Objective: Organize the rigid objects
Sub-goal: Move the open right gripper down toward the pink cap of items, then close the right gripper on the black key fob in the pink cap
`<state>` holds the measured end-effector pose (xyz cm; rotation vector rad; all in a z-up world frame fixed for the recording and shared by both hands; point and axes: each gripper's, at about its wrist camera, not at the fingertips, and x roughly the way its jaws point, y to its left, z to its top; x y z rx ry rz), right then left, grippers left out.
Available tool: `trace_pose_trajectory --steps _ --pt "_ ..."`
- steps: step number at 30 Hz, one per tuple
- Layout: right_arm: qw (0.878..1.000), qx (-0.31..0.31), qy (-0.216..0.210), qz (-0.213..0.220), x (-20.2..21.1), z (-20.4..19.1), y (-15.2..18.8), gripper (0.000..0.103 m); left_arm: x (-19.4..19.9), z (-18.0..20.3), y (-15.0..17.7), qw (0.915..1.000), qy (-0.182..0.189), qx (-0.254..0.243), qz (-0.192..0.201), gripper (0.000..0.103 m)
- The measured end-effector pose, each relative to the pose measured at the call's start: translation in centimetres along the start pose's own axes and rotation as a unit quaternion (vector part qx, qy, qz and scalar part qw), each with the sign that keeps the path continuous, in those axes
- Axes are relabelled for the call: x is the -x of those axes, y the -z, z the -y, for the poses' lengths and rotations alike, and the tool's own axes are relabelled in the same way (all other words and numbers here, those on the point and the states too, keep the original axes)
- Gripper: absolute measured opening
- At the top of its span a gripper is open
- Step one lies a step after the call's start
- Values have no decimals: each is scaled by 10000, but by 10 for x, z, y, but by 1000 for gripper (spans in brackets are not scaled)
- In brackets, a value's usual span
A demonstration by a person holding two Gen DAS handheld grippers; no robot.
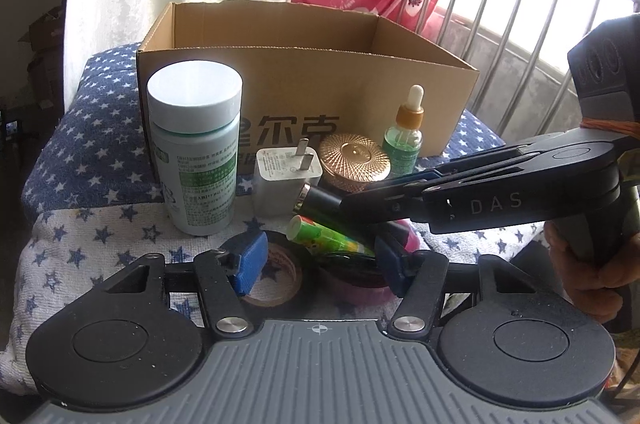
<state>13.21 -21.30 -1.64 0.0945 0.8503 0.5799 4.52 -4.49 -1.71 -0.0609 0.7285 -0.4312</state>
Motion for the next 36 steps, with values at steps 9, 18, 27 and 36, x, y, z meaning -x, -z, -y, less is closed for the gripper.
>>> trace_pose_trajectory --steps 9,18,27,36 --pt "9969 657 126 -403 -13 -15 -16 25 -3 0 2 9999 151 -53 17 57" --pt "9956 550 42 -761 -15 -13 -30 26 -2 -3 7 9997 246 -66 55 57" --pt "9985 63 44 -549 5 -7 -22 26 6 -4 14 9995 276 -97 77 53" --pt "9936 -872 -584 -415 24 6 1 27 0 8 17 9985 444 -313 -66 54"
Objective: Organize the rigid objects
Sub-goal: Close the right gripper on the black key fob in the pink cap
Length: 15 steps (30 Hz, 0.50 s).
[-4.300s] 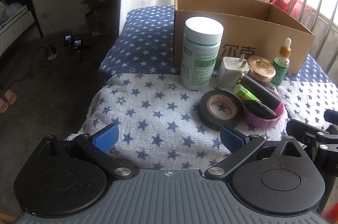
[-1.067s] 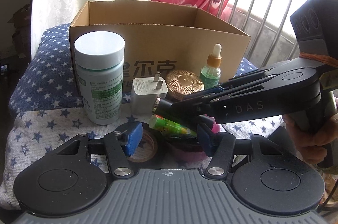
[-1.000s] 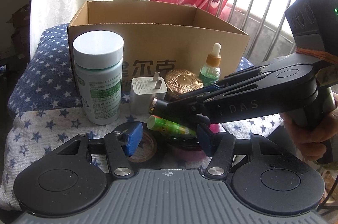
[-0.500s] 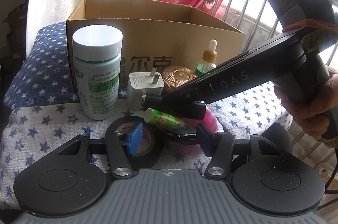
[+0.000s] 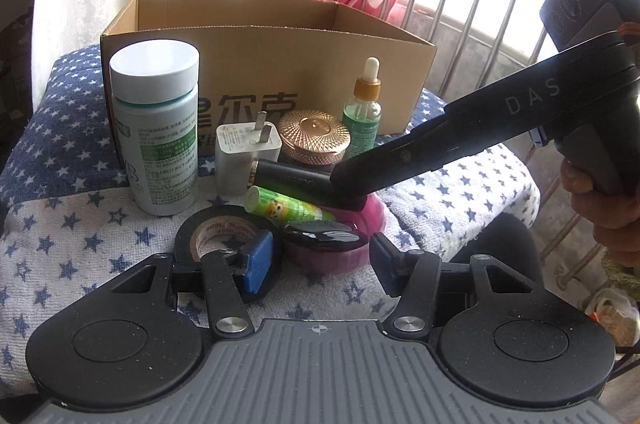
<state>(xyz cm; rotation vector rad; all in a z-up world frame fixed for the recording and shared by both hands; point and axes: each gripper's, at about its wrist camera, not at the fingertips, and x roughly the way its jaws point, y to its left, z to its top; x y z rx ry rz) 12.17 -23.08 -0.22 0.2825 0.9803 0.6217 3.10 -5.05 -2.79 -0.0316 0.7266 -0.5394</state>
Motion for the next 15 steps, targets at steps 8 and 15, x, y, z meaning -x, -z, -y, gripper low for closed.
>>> trace_pose_trajectory --steps 8,15 --pt "9995 -190 -212 -136 -13 4 18 29 0 11 1 9997 -109 -193 68 53" --pt "9979 641 88 -49 -12 -17 21 54 6 21 1 9991 -30 -388 190 54"
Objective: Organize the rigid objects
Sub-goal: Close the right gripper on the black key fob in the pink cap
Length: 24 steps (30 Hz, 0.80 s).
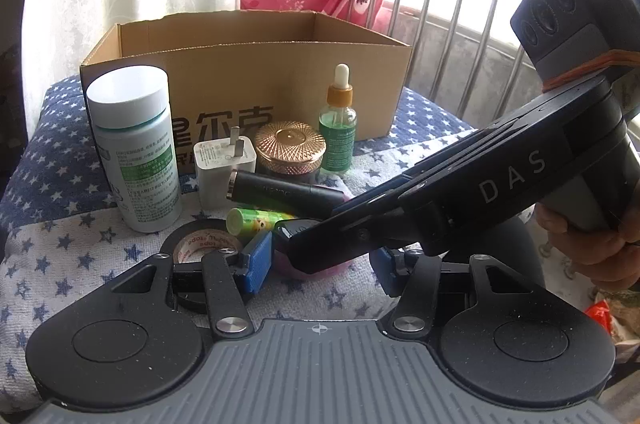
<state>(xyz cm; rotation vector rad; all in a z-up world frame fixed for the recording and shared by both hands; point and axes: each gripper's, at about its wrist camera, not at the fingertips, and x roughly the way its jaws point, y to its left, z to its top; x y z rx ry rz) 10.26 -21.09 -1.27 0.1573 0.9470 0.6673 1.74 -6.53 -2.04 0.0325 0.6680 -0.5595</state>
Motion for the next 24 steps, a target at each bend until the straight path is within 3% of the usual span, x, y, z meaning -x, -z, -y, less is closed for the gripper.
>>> trace_pose_trajectory --steps 7,17,24 --pt "9971 654 377 -29 -5 -12 -1 54 3 4 0 9999 73 -63 77 54" --pt "9947 835 592 0 -2 -9 0 40 3 3 -1 9997 229 -7 122 54" --pt "9940 743 746 309 12 -1 -3 35 2 7 -2 9997 210 -65 122 54"
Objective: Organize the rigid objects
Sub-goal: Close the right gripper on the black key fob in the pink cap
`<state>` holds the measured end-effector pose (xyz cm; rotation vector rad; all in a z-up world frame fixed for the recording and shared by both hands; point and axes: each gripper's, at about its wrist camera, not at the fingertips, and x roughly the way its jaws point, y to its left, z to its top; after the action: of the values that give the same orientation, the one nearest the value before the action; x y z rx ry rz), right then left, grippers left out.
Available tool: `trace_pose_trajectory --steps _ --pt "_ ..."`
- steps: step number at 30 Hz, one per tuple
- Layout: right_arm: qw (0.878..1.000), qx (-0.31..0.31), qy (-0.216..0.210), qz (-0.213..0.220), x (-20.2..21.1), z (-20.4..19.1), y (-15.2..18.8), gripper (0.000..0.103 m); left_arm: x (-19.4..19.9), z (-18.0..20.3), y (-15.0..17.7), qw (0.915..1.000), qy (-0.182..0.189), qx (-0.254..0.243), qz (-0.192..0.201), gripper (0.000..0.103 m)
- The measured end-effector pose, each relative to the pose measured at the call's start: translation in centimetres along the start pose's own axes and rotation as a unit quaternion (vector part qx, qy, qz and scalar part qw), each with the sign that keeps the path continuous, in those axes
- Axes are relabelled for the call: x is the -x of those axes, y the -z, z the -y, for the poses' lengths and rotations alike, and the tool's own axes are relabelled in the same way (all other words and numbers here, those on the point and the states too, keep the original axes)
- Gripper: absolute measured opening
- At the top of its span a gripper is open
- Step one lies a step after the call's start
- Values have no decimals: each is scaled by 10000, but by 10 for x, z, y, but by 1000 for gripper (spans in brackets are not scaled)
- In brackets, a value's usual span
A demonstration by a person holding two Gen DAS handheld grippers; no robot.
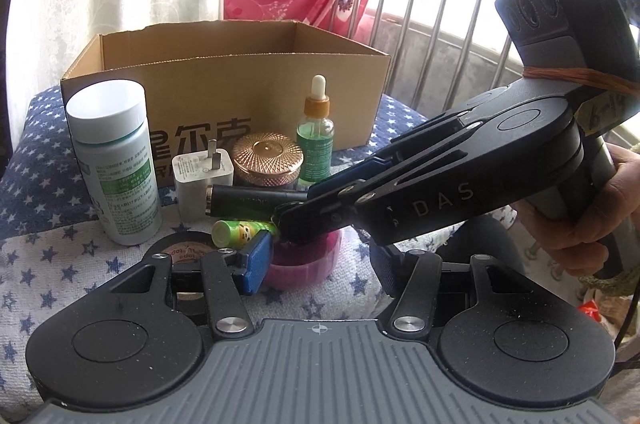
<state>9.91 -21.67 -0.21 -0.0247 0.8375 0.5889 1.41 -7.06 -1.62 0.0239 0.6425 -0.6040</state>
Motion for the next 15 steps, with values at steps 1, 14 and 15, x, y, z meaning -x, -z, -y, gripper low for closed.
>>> trace_pose_trajectory --steps 1,14,15 --pt "10000 -52 23 34 1 3 0 35 0 0 0 10000 -16 -4 4 54" --pt "9994 -264 -48 215 5 15 3 31 -18 12 -8 9986 -357 -393 -7 41" --pt "9995 -207 -84 215 5 13 1 31 -19 12 -8 9988 -332 -367 -26 40"
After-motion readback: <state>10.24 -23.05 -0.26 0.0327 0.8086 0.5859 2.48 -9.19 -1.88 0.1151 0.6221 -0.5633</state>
